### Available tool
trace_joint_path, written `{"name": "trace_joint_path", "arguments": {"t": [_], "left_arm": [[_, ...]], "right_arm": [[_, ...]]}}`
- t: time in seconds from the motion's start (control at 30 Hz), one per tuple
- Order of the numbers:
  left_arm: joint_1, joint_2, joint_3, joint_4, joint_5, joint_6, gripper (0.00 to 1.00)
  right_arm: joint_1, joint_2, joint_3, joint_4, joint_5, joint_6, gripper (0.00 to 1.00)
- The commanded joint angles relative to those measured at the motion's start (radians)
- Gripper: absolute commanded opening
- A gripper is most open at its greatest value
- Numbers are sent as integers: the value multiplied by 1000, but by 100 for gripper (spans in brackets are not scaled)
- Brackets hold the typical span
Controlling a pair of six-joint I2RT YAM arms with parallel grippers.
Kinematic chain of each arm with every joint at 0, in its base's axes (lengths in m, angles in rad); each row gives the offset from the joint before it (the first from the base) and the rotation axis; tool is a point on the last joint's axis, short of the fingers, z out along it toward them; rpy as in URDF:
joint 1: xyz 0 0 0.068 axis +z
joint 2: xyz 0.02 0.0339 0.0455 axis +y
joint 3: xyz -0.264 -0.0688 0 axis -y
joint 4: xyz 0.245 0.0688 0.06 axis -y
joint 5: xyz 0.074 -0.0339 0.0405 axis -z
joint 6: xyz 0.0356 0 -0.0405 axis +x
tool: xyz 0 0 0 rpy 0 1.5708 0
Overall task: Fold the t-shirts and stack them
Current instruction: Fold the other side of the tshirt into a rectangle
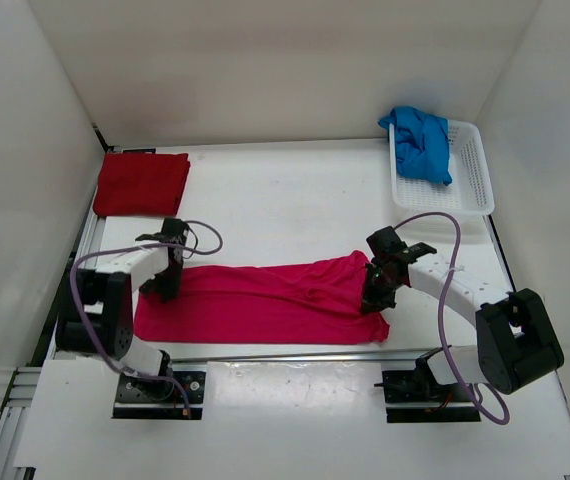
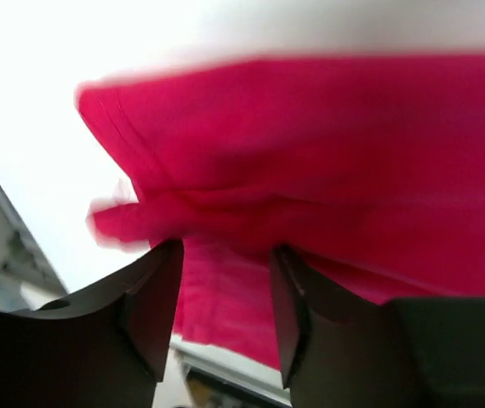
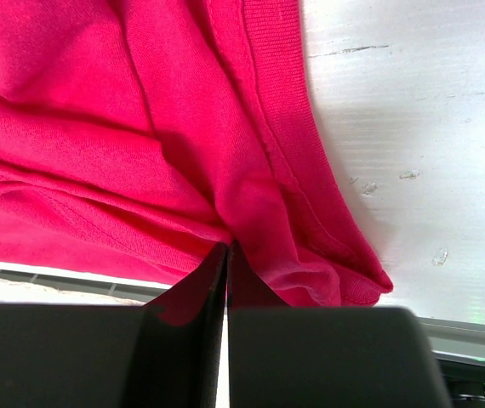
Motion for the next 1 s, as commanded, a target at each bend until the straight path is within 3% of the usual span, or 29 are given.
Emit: {"name": "trace_joint_path", "arguments": {"t": [0.0, 0.23, 0.53, 0.67, 0.83, 0.97], "left_arm": [[57, 79, -4, -17, -76, -1, 55], [68, 32, 63, -29, -1, -1, 52], [68, -172, -23, -209, 219, -1, 56], [77, -192, -46, -265, 242, -1, 56], [129, -192, 169, -171, 381, -1, 53], [140, -139, 256, -8, 290, -1, 51]], "right_arm": [[4, -7, -6, 2, 19, -15, 0], [4, -18, -6, 2, 30, -15, 0], [4, -18, -16, 2, 39, -15, 0], [4, -18, -16, 2, 39, -24, 0], [4, -18, -25, 11, 39, -24, 0], [4, -18, -26, 11, 39, -24, 0]]}}
